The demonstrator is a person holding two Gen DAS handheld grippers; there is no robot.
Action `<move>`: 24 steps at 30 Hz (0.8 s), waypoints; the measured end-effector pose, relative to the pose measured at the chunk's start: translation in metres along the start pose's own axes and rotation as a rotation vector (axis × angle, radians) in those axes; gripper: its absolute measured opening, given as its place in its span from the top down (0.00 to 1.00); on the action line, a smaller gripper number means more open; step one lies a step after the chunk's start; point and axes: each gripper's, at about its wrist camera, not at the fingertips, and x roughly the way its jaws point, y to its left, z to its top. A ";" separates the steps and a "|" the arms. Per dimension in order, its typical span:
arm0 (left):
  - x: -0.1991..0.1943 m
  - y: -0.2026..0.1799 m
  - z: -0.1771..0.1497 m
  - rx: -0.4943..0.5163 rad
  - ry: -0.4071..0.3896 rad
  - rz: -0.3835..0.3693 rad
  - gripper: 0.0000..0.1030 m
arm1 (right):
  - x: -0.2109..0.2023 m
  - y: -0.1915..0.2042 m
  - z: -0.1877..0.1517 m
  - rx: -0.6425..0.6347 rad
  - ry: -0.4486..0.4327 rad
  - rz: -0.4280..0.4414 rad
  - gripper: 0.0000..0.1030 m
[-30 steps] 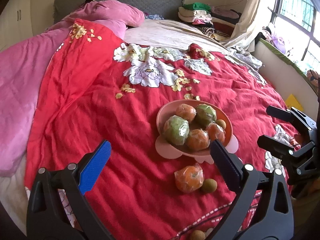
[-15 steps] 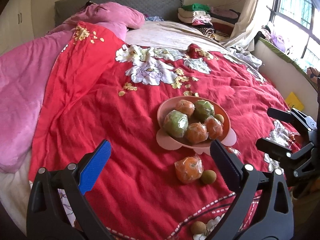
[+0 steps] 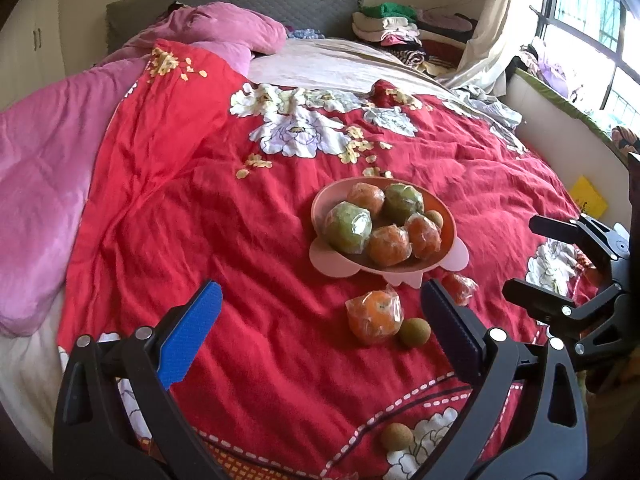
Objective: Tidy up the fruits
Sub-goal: 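Withdraw both tools from the bowl toward the remaining fruit, then reach the left tool to a bagged tangerine while the right tool reaches a small bagged red fruit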
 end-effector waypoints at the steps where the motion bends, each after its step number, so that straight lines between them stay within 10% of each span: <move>1: 0.000 0.000 -0.001 0.003 0.002 -0.001 0.09 | 0.001 0.000 -0.001 0.000 0.005 0.000 0.06; 20: 0.025 -0.005 -0.033 0.017 0.103 -0.032 0.09 | 0.035 0.003 -0.027 0.014 0.117 -0.031 0.08; 24: 0.031 -0.008 -0.033 0.021 0.109 -0.048 0.10 | 0.045 0.004 -0.030 0.016 0.132 -0.026 0.28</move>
